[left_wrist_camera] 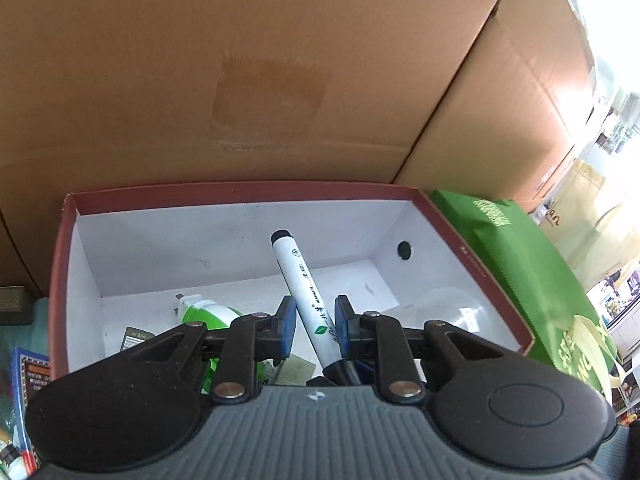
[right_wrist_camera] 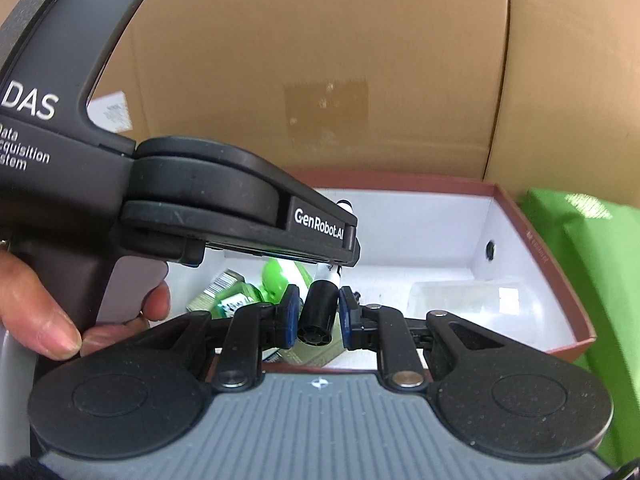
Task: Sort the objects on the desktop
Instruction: 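Lift both markers and carry them over the shoebox, then open both grippers to drop the markers into the shoebox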
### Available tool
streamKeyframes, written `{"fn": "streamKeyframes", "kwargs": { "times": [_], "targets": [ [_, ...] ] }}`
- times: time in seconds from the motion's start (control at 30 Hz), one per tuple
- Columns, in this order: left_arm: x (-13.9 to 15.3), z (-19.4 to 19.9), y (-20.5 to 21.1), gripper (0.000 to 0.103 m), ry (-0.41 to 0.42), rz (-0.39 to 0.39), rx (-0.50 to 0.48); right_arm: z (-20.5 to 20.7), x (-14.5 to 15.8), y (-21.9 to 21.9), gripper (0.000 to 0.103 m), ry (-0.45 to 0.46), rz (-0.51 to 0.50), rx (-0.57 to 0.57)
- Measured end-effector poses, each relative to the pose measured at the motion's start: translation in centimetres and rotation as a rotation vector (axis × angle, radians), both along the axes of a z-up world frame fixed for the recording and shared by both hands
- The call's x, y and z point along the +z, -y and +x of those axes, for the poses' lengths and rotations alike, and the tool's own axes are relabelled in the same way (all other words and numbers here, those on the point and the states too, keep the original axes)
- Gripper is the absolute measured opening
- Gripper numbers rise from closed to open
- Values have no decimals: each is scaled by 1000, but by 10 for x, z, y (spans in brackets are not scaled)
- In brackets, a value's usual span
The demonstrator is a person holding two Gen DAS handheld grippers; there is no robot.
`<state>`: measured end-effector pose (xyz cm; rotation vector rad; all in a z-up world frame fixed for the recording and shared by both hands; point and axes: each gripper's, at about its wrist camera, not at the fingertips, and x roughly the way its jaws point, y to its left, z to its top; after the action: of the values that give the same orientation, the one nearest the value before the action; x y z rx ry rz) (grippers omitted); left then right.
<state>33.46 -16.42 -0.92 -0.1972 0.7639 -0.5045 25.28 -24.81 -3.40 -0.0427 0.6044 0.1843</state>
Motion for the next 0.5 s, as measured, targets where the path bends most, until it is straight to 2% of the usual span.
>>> {"fn": "streamKeyframes", "kwargs": {
  "times": [0.13,0.2,0.3,0.33,0.37,0.4,0.43,0.47,0.5],
  "targets": [
    [-7,13,1,21,-42,5,4,15,-7,4,19,-42,20,1],
    [-10,17,-1,18,-77,-17,-3,21,-11,5,19,-55,19,1],
    [-8,14,-2,20,-58,-33,-24,26,-17,7,19,-70,30,-12],
    [-7,12,-4,26,-39,-47,-33,25,-18,7,20,-73,36,-6],
    [-6,10,-6,48,-23,-66,-46,23,-19,8,20,-67,39,-6],
    [-4,7,-9,76,-7,-81,-49,20,-19,8,21,-57,43,-6],
    [-1,3,-12,85,14,-90,-36,16,-20,9,22,-49,36,-9],
    [2,-3,-15,93,46,-98,-19,12,-20,8,30,-37,22,-15],
    [5,-8,-18,94,79,-105,-10,7,-21,8,49,-19,9,-22]
  ]
}}
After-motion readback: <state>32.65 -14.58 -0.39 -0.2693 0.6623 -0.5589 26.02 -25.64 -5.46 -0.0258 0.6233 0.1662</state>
